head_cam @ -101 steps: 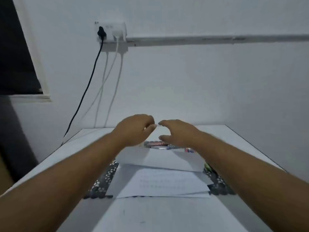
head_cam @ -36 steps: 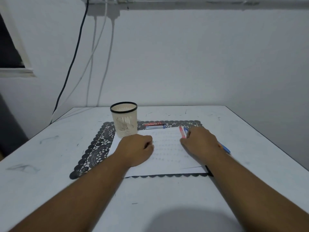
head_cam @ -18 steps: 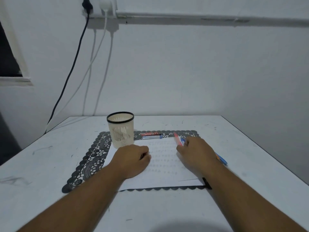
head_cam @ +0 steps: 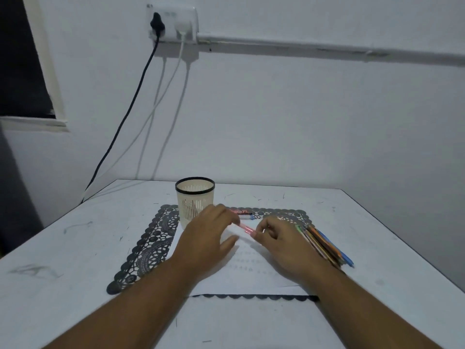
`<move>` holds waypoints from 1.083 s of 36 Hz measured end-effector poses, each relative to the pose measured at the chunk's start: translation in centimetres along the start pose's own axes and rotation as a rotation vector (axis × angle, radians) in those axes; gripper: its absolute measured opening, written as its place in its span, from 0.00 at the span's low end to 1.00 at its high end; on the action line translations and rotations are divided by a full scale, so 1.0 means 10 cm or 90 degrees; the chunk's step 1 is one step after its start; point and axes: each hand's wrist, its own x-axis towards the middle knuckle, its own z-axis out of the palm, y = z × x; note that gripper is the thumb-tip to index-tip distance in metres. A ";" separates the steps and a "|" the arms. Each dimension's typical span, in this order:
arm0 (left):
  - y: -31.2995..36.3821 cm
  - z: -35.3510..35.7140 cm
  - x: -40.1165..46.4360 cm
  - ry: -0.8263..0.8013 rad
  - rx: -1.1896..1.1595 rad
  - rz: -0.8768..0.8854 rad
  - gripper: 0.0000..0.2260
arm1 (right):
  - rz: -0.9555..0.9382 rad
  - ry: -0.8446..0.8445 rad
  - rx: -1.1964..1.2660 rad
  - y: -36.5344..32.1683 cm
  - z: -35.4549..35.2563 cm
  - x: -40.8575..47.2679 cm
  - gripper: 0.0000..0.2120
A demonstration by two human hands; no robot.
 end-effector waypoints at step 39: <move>-0.15 -0.02 -0.03 -0.050 -0.052 -0.080 0.09 | 0.083 -0.011 0.337 0.00 0.22 0.23 0.03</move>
